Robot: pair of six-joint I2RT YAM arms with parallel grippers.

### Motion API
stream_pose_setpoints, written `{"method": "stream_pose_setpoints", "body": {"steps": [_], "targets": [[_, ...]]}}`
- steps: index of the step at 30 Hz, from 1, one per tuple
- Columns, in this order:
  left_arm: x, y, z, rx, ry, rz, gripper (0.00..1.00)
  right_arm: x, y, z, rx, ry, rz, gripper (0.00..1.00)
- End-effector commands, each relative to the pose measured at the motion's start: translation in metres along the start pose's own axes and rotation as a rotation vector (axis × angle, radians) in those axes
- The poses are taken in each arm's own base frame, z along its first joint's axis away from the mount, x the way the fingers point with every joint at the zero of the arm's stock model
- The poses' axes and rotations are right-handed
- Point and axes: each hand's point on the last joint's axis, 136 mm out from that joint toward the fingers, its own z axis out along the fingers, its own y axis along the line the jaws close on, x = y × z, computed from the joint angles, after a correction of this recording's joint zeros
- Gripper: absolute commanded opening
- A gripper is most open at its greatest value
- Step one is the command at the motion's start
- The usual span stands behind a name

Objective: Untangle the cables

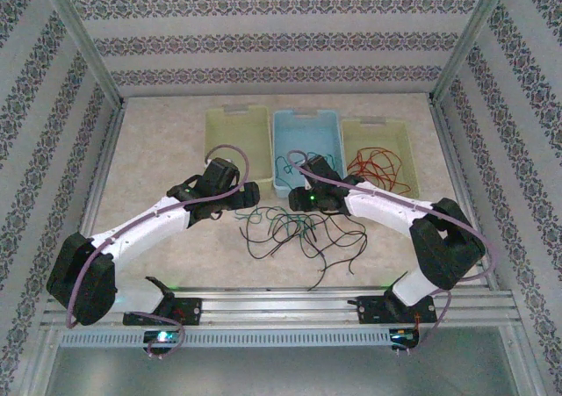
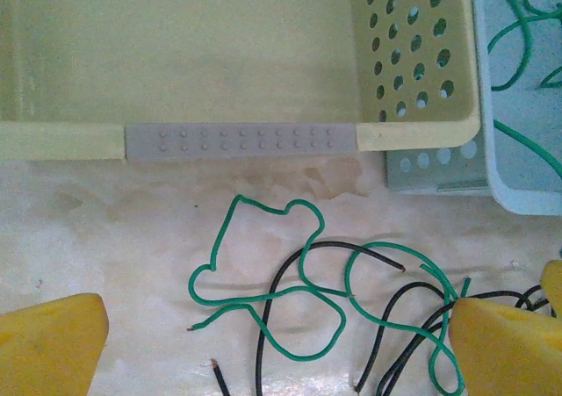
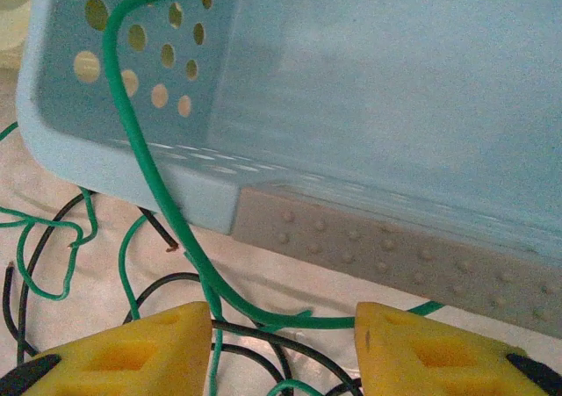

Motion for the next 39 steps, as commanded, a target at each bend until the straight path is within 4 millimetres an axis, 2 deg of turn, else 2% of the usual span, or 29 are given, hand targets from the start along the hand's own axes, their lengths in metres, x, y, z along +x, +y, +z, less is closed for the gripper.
{"method": "stream_pose_setpoints", "body": {"steps": [1, 7, 13, 16, 20, 24, 28, 32, 36, 39], "targets": [[-0.006, -0.013, -0.001, 0.039, -0.02, -0.012, 0.99, -0.011, 0.01, 0.002, -0.017, -0.022, -0.026, 0.44], [-0.006, -0.017, 0.0, 0.052, -0.017, -0.02, 0.99, -0.017, 0.014, 0.004, -0.007, -0.036, -0.042, 0.45], [-0.006, -0.018, -0.001, 0.059, -0.019, -0.022, 0.99, -0.013, 0.022, 0.01, -0.02, -0.015, -0.052, 0.44], [-0.007, -0.018, -0.001, 0.058, -0.021, -0.019, 0.99, -0.009, 0.025, 0.013, -0.024, -0.005, -0.054, 0.34], [-0.006, -0.018, 0.0, 0.057, -0.016, -0.019, 0.99, -0.006, 0.028, 0.013, -0.031, -0.005, -0.05, 0.01], [-0.003, -0.016, 0.003, 0.049, -0.005, -0.011, 0.99, -0.013, 0.035, -0.004, -0.054, -0.04, -0.048, 0.0], [0.003, -0.008, 0.007, 0.004, 0.02, 0.026, 0.99, -0.034, 0.045, -0.033, -0.086, -0.107, -0.054, 0.0], [0.008, -0.002, 0.011, -0.026, 0.04, 0.053, 1.0, -0.071, 0.036, -0.056, -0.1, -0.185, -0.015, 0.0], [0.012, 0.0, 0.014, -0.026, 0.049, 0.055, 0.98, -0.106, 0.02, -0.064, -0.103, -0.24, 0.027, 0.0], [0.014, 0.001, 0.019, -0.029, 0.048, 0.051, 0.93, -0.122, 0.008, -0.059, -0.109, -0.247, 0.061, 0.0]]}}
